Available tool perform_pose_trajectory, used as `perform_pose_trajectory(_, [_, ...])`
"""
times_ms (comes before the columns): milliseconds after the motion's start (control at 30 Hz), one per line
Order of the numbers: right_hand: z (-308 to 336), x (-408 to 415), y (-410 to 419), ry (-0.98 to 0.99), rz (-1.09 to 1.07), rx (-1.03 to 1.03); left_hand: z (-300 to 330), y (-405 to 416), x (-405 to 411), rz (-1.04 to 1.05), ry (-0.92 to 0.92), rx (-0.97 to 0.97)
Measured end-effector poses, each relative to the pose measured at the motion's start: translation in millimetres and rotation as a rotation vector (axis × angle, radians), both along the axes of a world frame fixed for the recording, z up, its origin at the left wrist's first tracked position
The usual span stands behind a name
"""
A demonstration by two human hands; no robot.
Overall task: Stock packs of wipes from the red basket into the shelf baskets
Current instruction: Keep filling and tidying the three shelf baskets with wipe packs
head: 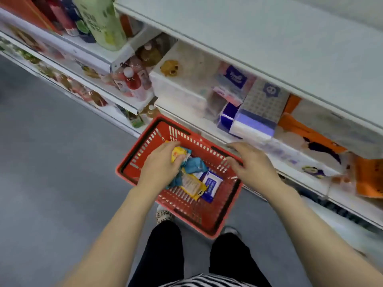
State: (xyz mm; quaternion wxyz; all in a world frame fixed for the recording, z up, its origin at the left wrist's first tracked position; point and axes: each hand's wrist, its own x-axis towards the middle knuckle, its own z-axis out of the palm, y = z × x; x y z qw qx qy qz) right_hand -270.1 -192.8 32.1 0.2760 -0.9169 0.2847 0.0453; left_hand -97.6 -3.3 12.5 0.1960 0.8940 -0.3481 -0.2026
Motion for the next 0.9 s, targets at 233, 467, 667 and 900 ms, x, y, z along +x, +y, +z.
perform_pose_trajectory(233, [-127.1, 41.0, 54.9, 0.344, -0.212, 0.316, -101.7, 19.6, 62.1, -0.103, 0.280, 0.165])
perform_pose_trajectory(467, [-217.1, 107.3, 88.4, 0.416, -0.345, 0.544, -178.6, 33.0, 84.9, -0.005, 0.410, 0.274])
perform_pose_trajectory(667, [-262.1, 151.2, 117.6, 0.245, -0.629, 0.698, -206.5, 37.1, 91.0, 0.025, 0.547, 0.324])
perform_pose_trajectory(900, [-298.9, 130.4, 89.6, 0.199, -0.663, 0.467, -220.8, 35.8, 89.5, 0.050, 0.673, 0.328])
